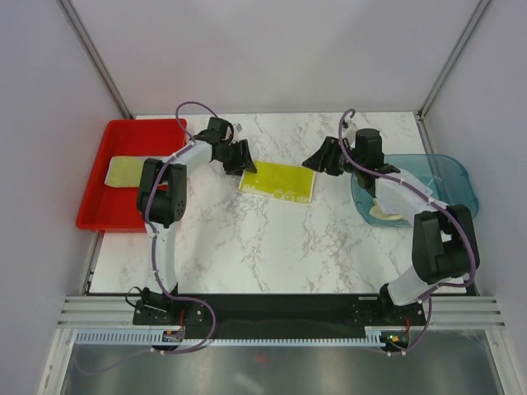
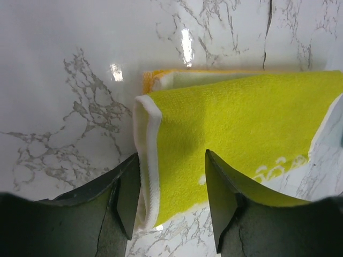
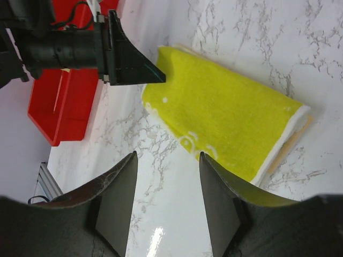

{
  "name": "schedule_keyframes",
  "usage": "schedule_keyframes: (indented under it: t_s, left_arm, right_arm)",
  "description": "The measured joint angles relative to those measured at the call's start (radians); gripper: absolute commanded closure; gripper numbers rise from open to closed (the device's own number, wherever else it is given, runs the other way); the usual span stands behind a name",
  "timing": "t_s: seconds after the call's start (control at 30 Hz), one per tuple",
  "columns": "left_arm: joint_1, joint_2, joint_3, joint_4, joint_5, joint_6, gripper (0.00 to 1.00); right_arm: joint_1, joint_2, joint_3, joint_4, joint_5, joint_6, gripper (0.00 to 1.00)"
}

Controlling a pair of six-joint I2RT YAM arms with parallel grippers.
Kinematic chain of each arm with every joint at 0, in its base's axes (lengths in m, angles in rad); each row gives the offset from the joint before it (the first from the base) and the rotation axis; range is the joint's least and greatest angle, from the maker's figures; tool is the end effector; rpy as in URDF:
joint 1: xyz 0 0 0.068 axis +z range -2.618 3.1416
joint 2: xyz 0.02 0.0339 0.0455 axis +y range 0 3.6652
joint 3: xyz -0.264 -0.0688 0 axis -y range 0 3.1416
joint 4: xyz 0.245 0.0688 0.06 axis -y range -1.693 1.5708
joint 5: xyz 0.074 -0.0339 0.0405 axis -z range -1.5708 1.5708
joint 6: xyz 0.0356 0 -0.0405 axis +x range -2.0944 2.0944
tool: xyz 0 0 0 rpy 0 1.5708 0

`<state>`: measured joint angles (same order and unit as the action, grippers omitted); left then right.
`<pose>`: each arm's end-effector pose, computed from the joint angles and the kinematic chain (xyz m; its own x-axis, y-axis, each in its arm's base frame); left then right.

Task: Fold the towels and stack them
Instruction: Neatly place the folded towel into the bin

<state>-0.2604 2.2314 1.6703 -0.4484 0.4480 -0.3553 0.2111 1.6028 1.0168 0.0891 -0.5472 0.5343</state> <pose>0.4577 -0.1379 0.1526 -0.9252 -0.0780 -0.3715 0.1419 0.8367 -0.5290 0.3457 0.0930 0.2421 -0.7200 0.2905 -0.6302 -0.3015 0.6870 0.6611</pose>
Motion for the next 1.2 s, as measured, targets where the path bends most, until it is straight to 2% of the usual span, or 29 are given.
schedule_keyframes:
  t_s: [0.13, 0.17, 0.23, 0.27, 0.33, 0.47, 0.83, 1.2]
  left_arm:
    - [-0.007, 0.0, -0.007, 0.01, -0.001, -0.004, 0.54]
    - [-0.008, 0.0, -0.011, 0.011, -0.002, -0.007, 0.67]
    - [-0.008, 0.0, -0.023, 0.014, -0.008, -0.018, 0.77]
    - [-0.008, 0.0, -0.029, 0.013, -0.005, -0.021, 0.88]
    - [-0.011, 0.0, -0.033, 0.012, -0.005, -0.024, 0.98]
    - [-0.016, -0.005, -0.023, -0.023, -0.023, -0.024, 0.98]
    - [-0.023, -0.064, 0.085, -0.299, -0.169, 0.019, 0.98]
    - [-0.022, -0.132, 0.188, -0.496, -0.379, 0.117, 0.98]
  right_arm:
    - [0.0, -0.039, 0.005, -0.006, -0.002, 0.002, 0.42]
    - [0.0, -0.043, 0.005, -0.011, -0.002, 0.001, 0.42]
    - [0.0, -0.046, 0.005, -0.023, -0.002, 0.001, 0.42]
    - [0.0, -0.048, 0.005, -0.031, -0.002, 0.001, 0.42]
    - [0.0, -0.053, 0.005, -0.046, -0.002, 0.001, 0.42]
    - [0.0, -0.079, 0.005, -0.068, -0.002, 0.002, 0.42]
    - [0.0, -0.195, 0.005, -0.113, 0.003, -0.006, 0.42]
    - [0.0, -0.205, -0.018, -0.157, 0.018, -0.016, 0.42]
